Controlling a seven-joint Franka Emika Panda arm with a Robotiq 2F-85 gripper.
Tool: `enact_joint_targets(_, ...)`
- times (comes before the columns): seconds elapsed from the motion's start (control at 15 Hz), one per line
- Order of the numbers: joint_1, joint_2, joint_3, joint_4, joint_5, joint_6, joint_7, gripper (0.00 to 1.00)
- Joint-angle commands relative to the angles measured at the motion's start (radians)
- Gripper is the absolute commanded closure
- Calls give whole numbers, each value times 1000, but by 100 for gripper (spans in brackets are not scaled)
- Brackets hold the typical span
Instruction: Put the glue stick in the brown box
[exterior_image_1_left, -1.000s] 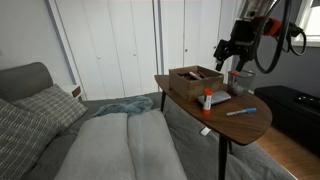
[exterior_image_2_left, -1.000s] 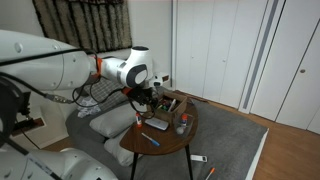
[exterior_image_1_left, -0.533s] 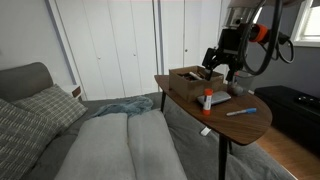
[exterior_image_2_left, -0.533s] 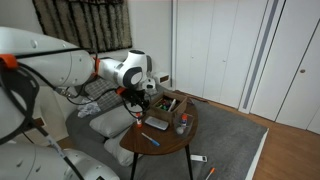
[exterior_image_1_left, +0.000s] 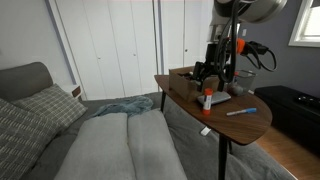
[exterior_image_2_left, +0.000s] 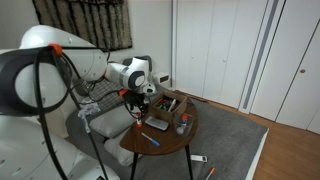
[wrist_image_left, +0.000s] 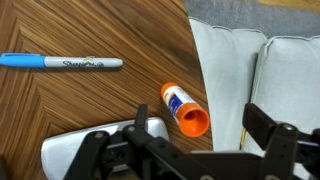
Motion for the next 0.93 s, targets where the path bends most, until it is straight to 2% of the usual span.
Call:
enact_joint_targets(0.0,-8,94,9,63,-8,-6,18,31)
enact_joint_targets(0.33,-10,146,7,112,-26,-51,30,67)
enact_joint_targets(0.6,-15,150,-3,137,-30,-150,15,95)
enact_joint_targets(0.73,-18,141,-16,140,-14,-187,-8,92)
enact_joint_targets(0.87,-40,60,-43,117,-14,-177,-14,92)
